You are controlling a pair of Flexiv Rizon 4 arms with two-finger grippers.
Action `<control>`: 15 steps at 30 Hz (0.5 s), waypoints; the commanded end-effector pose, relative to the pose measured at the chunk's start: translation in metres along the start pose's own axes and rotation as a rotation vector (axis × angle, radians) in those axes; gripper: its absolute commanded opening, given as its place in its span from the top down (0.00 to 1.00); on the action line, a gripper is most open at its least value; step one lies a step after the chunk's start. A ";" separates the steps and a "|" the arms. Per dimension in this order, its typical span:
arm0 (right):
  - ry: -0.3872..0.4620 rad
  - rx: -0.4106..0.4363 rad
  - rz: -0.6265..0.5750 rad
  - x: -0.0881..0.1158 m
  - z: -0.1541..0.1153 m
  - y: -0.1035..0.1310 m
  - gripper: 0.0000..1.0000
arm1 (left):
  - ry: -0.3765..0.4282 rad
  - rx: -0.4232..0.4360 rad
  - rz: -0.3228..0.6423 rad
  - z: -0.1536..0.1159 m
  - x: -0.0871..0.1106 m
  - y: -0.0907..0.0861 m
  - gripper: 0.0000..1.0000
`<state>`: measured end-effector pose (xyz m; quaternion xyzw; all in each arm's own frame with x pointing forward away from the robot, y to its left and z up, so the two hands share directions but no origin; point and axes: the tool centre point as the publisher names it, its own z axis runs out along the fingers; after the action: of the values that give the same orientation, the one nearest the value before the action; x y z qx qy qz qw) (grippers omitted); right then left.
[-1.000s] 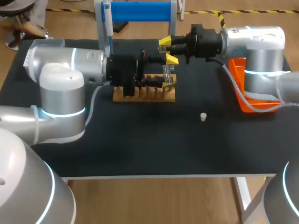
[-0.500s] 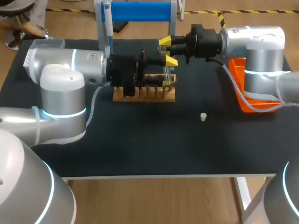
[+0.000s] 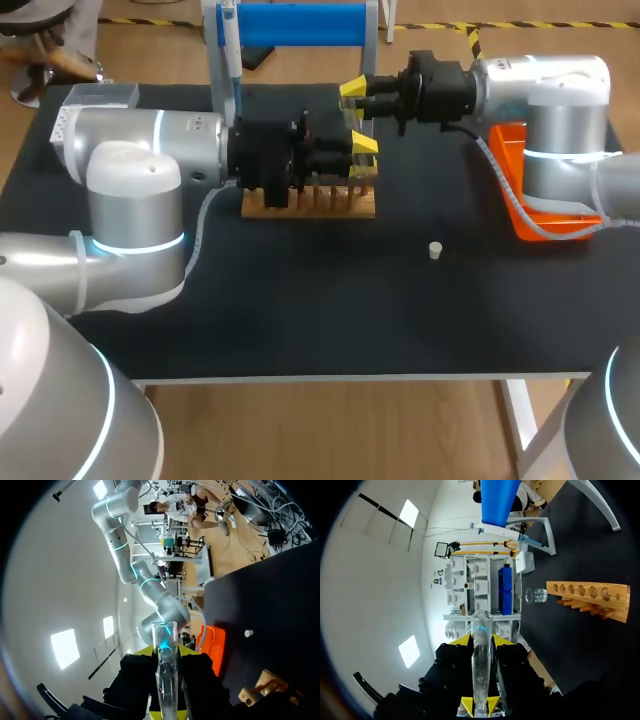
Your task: Invert the test tube, pick up the pipette, mount the tip to pipette, aspirate from beaker and dispense into the tube, eject the tip, return the pipette, and cap with the stopper.
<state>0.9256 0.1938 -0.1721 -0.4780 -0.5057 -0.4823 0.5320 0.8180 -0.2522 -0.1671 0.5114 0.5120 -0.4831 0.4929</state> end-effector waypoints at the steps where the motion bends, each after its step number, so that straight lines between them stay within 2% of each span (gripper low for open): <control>1: -0.003 0.000 -0.001 -0.001 0.000 0.000 0.35 | 0.000 0.000 0.002 0.001 -0.001 0.000 1.00; 2: -0.003 0.000 -0.001 -0.001 0.000 0.000 0.00 | 0.000 0.000 0.002 0.001 -0.001 0.000 1.00; 15: -0.003 0.000 -0.001 -0.001 0.000 0.000 0.00 | 0.000 0.000 0.002 0.001 -0.001 0.000 1.00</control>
<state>0.9256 0.1937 -0.1728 -0.4784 -0.5058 -0.4822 0.5318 0.8179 -0.2523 -0.1662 0.5117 0.5116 -0.4832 0.4929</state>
